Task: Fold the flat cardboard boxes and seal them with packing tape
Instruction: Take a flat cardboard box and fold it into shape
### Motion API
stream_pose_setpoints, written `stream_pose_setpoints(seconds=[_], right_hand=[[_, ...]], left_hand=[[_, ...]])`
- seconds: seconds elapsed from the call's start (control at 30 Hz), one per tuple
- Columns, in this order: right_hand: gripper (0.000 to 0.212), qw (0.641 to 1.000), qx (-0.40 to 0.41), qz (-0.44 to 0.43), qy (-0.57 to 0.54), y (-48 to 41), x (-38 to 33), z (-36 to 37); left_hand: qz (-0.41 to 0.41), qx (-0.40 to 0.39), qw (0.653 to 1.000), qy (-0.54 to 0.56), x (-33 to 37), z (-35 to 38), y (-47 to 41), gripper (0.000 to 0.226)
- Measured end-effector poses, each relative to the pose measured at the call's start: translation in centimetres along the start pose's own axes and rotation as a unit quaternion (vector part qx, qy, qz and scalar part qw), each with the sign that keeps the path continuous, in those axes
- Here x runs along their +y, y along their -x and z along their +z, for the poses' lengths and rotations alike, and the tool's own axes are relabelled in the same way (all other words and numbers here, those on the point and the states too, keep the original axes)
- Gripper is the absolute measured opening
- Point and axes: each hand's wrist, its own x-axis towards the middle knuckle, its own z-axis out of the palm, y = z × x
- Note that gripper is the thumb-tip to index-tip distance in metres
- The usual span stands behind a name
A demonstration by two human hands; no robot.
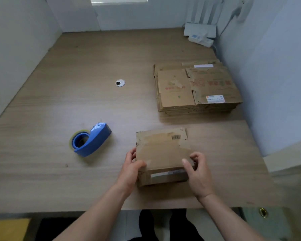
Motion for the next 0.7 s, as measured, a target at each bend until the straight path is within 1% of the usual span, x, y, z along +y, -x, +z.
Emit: stream_pose_setpoints(seconds=[0.03, 0.1, 0.17, 0.2, 0.27, 0.33, 0.37, 0.4, 0.43, 0.47, 0.5, 0.57, 0.6, 0.63, 0.67, 0.7], right_hand=[[0.026, 1.000, 0.015, 0.020, 0.007, -0.3, -0.6, 0.3], [0.038, 0.997, 0.014, 0.075, 0.021, -1.0, -1.7, 0.5], [0.055, 0.988, -0.024, 0.151, 0.024, -1.7, -2.1, 0.5], [0.056, 0.981, -0.056, 0.185, 0.024, -1.8, -2.1, 0.5], [0.043, 0.967, -0.105, 0.230, -0.022, -1.9, -1.9, 0.5], [0.027, 0.958, -0.117, 0.230, -0.126, -1.8, -1.5, 0.0], [0.032, 0.954, -0.117, 0.218, -0.169, -1.8, -1.2, -0.3], [0.044, 0.951, -0.119, 0.205, -0.198, -1.8, -0.9, -0.5], [0.054, 0.952, -0.118, 0.196, -0.204, -1.7, -0.7, -0.6], [0.063, 0.958, -0.119, 0.188, -0.182, -1.6, -0.6, -0.4], [0.068, 0.966, -0.119, 0.186, -0.133, -1.4, -0.6, -0.1], [0.070, 0.973, -0.131, 0.189, -0.001, -1.4, -0.8, 0.5], [0.063, 0.968, -0.146, 0.192, 0.074, -1.4, -1.1, 0.7], [0.052, 0.954, -0.167, 0.202, 0.149, -1.4, -1.4, 0.9], [0.040, 0.938, -0.186, 0.222, 0.193, -1.3, -2.0, 1.0], [0.033, 0.931, -0.195, 0.244, 0.189, -1.3, -2.2, 1.2]], left_hand=[[-0.024, -0.005, 0.999, -0.023, 0.7, 0.0, -0.1, 0.057], [-0.091, -0.024, 0.994, -0.062, 2.4, -0.2, -0.2, 0.060], [-0.137, -0.047, 0.986, -0.078, 3.2, -0.7, -0.1, 0.064], [-0.140, -0.052, 0.986, -0.071, 3.3, -1.0, 0.1, 0.064], [-0.111, -0.045, 0.992, -0.028, 2.9, -1.3, 0.1, 0.066], [-0.045, -0.037, 0.998, -0.002, 2.5, -1.1, 0.1, 0.070], [-0.011, -0.037, 0.999, -0.006, 2.3, -1.1, 0.1, 0.073], [0.020, -0.037, 0.999, -0.019, 2.1, -1.2, 0.2, 0.075], [0.041, -0.035, 0.998, -0.041, 1.9, -1.3, 0.0, 0.075], [0.056, -0.033, 0.995, -0.069, 1.6, -1.6, 0.0, 0.075], [0.065, -0.032, 0.992, -0.099, 1.2, -1.7, -0.1, 0.075], [0.084, -0.025, 0.986, -0.140, 0.6, -1.9, -0.2, 0.075], [0.093, -0.018, 0.984, -0.152, 0.4, -1.9, -0.2, 0.075], [0.099, -0.010, 0.981, -0.164, 0.4, -2.0, -0.3, 0.074], [0.106, -0.003, 0.979, -0.174, 0.4, -2.1, -0.5, 0.073], [0.110, 0.001, 0.977, -0.180, 0.4, -2.2, -0.7, 0.073]])
